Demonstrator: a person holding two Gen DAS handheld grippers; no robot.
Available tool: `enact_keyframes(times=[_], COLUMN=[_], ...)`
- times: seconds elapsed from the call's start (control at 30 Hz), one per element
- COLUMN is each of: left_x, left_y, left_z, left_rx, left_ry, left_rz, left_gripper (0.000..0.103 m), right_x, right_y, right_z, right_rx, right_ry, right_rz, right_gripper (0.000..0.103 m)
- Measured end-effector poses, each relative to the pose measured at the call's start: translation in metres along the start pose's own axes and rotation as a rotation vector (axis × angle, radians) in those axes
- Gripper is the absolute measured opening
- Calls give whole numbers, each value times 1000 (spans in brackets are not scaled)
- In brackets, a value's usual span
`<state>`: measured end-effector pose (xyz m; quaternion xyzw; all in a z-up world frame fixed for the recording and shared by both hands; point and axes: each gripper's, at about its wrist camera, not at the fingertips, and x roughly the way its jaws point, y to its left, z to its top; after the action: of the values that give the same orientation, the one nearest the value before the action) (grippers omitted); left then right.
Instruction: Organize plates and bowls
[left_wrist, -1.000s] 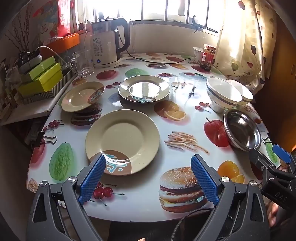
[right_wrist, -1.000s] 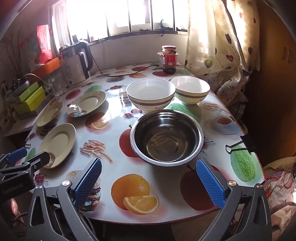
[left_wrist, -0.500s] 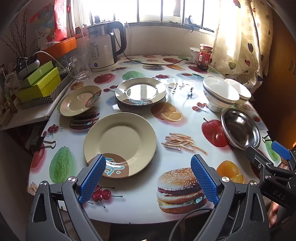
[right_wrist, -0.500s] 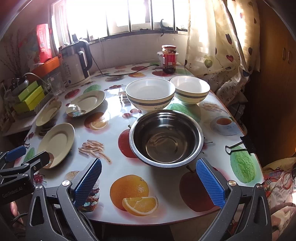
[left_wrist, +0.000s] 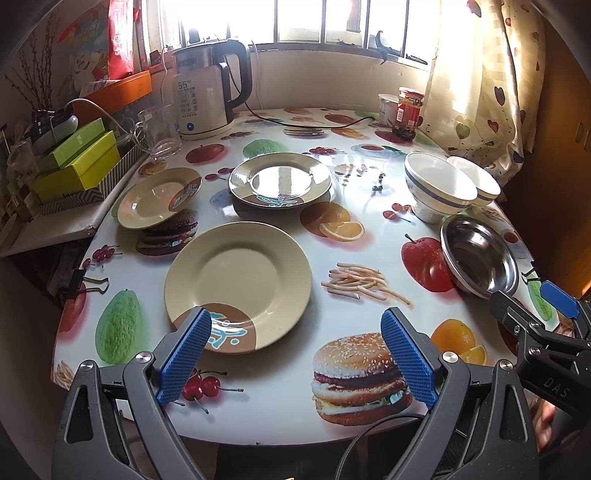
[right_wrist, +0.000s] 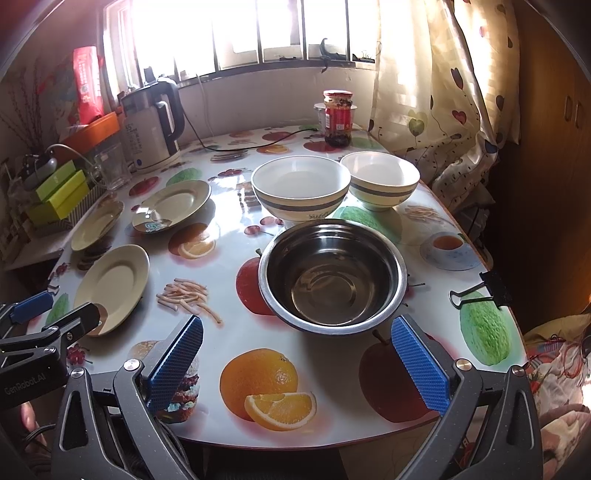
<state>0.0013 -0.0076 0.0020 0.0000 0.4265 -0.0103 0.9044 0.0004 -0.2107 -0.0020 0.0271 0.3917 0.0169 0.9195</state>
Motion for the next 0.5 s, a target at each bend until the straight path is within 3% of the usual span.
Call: enact_keyframes(times=[0.5], left_x=[2], left_y=[0], left_z=[0], left_rx=[-3], left_ry=[2], left_rz=[3], left_gripper=[94], right_x=[0], right_y=[0], right_z=[-1], right_rx=[-1], right_ry=[0], right_rz=[0], right_gripper=[103])
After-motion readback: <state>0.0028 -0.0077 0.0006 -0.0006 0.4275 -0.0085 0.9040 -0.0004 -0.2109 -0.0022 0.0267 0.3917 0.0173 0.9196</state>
